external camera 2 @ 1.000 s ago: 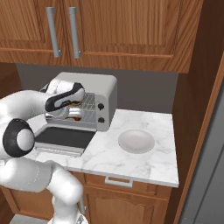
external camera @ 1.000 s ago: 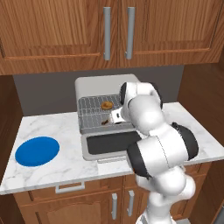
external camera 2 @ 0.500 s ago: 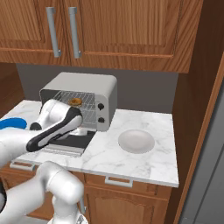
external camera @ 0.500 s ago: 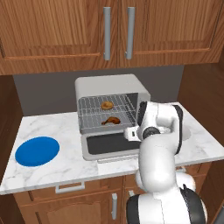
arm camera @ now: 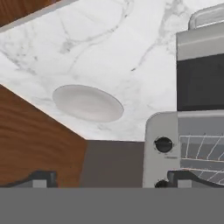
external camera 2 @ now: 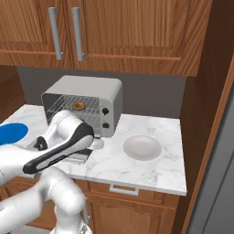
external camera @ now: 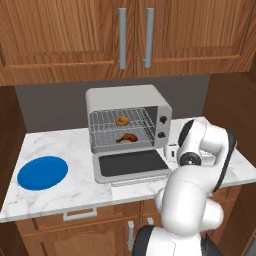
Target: Open the toaster oven door. Place the bread on the top rack in the toaster oven and place the chicken drumstick on the bottom rack.
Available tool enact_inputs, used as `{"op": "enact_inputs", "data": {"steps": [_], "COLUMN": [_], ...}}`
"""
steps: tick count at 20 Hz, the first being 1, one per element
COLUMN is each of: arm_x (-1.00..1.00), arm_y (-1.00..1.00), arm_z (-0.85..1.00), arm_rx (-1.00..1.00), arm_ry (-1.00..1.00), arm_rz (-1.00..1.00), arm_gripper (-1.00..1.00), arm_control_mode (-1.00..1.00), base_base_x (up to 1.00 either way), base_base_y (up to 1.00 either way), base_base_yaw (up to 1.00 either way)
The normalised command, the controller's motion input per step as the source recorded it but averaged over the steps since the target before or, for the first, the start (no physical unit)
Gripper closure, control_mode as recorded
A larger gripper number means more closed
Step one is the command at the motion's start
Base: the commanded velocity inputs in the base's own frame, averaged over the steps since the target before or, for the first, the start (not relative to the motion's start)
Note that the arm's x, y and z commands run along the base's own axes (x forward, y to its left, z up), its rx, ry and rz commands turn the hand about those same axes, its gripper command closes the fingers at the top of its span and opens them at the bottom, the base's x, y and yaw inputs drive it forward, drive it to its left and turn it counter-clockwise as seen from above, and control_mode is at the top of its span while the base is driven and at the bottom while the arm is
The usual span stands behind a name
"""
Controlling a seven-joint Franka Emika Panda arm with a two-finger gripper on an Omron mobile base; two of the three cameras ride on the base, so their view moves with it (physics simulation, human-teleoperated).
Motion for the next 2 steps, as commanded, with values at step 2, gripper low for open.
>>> {"op": "enact_inputs", "data": {"steps": [2], "arm_x": [-0.09], "arm_y": [-0.61], "arm_z": [1.00], "arm_rx": [0.00], "arm_ry": [0.23], "arm_rz": [-0.14], "arm_gripper": [-1.00], "arm_control_mode": [-1.00], "base_base_x": [0.00], "base_base_y": [0.00], "base_base_yaw": [0.00]}}
